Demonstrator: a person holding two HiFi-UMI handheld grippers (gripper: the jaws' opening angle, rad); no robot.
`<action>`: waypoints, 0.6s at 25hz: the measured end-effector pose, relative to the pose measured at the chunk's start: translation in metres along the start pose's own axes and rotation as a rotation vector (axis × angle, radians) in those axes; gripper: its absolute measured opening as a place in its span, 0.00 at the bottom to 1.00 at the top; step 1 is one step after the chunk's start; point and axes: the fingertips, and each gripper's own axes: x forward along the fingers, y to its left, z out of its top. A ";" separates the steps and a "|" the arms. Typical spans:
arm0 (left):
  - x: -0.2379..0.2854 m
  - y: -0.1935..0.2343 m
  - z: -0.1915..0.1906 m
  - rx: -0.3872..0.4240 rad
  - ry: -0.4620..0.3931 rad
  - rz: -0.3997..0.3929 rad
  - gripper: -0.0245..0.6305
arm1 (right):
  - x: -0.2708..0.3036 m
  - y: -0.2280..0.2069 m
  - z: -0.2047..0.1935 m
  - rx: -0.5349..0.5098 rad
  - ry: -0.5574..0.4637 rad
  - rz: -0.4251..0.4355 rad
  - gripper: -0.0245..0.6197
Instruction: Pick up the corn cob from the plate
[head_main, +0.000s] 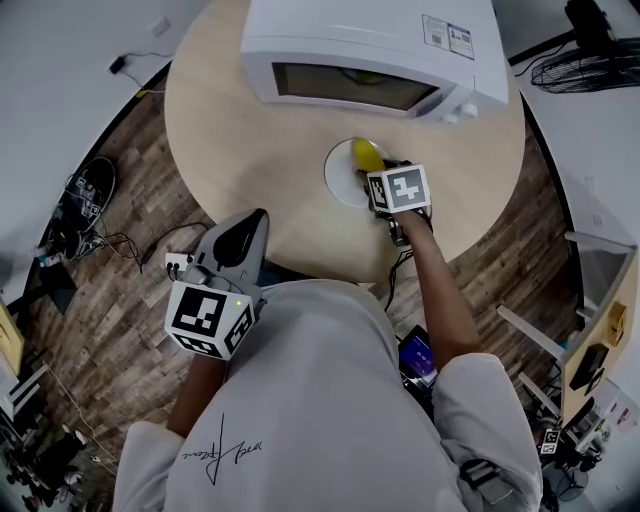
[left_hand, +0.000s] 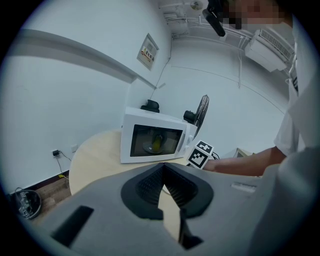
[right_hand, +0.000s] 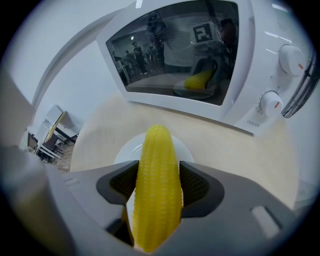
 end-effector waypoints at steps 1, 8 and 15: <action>0.000 -0.001 0.000 0.002 0.000 -0.001 0.03 | -0.001 -0.001 0.000 0.001 -0.003 -0.001 0.45; 0.001 -0.009 -0.002 0.008 -0.004 -0.009 0.03 | -0.011 -0.002 0.001 0.010 -0.034 -0.005 0.45; -0.001 -0.014 -0.002 0.025 -0.006 -0.010 0.03 | -0.021 -0.002 0.000 0.018 -0.053 -0.007 0.45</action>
